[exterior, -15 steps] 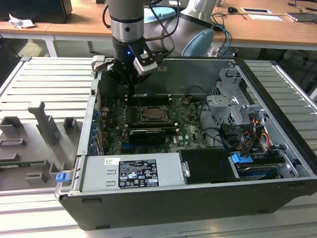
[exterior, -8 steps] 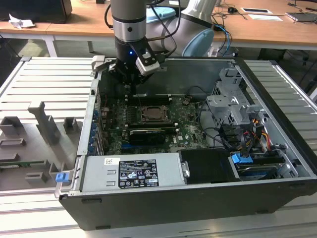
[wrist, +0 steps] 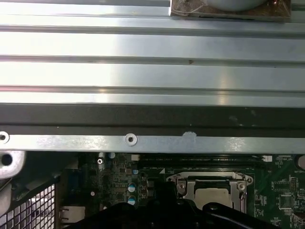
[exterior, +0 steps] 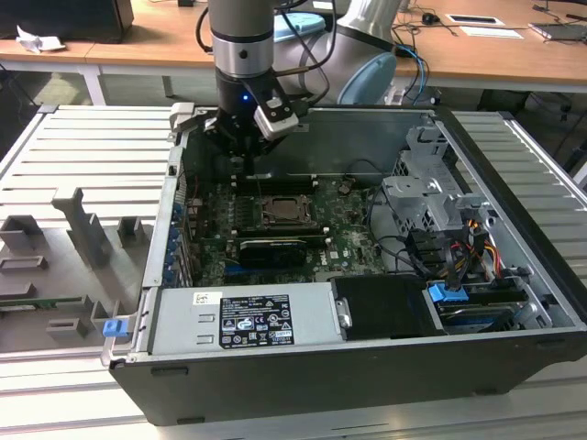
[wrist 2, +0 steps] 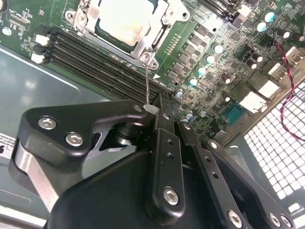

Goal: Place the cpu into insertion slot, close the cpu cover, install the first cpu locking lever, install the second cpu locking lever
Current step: 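Install the first cpu locking lever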

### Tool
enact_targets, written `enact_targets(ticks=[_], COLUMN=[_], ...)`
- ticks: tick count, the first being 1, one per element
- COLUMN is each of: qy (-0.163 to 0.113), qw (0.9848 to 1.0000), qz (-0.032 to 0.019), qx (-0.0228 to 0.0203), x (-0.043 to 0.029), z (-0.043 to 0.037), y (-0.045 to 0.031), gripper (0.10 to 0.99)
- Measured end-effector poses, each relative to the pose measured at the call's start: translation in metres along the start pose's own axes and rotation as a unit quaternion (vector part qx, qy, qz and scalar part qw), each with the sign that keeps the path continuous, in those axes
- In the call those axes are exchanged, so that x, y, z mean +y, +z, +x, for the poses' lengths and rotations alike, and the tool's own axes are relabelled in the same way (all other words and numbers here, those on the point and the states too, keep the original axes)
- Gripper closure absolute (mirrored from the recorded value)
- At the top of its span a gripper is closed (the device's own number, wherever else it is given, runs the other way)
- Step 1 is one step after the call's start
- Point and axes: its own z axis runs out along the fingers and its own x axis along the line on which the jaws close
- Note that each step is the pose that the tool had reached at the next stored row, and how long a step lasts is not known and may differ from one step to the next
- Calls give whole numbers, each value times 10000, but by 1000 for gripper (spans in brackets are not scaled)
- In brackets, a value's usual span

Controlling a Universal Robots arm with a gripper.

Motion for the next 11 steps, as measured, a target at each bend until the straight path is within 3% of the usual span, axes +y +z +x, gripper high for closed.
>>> enact_targets(ticks=[11], qy=[1], qw=[10000], qz=[0], qx=[0], x=[-1], z=[-64], y=[3], gripper=[976])
